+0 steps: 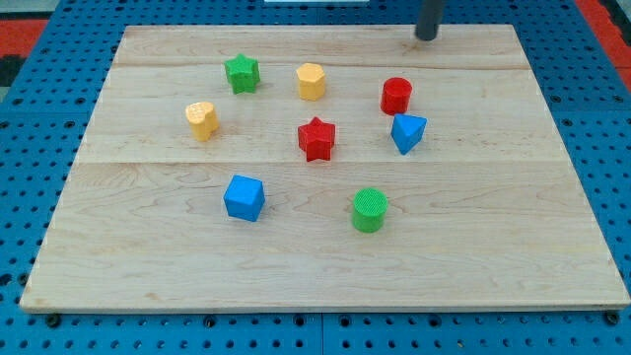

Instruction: Point your arm at the red circle

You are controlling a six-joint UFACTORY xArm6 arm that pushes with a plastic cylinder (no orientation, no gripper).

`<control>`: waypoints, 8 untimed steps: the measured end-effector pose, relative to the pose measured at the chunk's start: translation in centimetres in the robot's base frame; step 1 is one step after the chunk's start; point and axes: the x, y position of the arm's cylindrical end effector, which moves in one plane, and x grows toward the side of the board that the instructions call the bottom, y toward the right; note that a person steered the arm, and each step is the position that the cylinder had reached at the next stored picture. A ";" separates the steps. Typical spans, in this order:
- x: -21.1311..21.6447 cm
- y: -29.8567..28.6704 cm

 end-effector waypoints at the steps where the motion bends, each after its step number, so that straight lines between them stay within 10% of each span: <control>1: 0.6 -2.6; 7: 1.5 1.8; 8: 8.4 7.0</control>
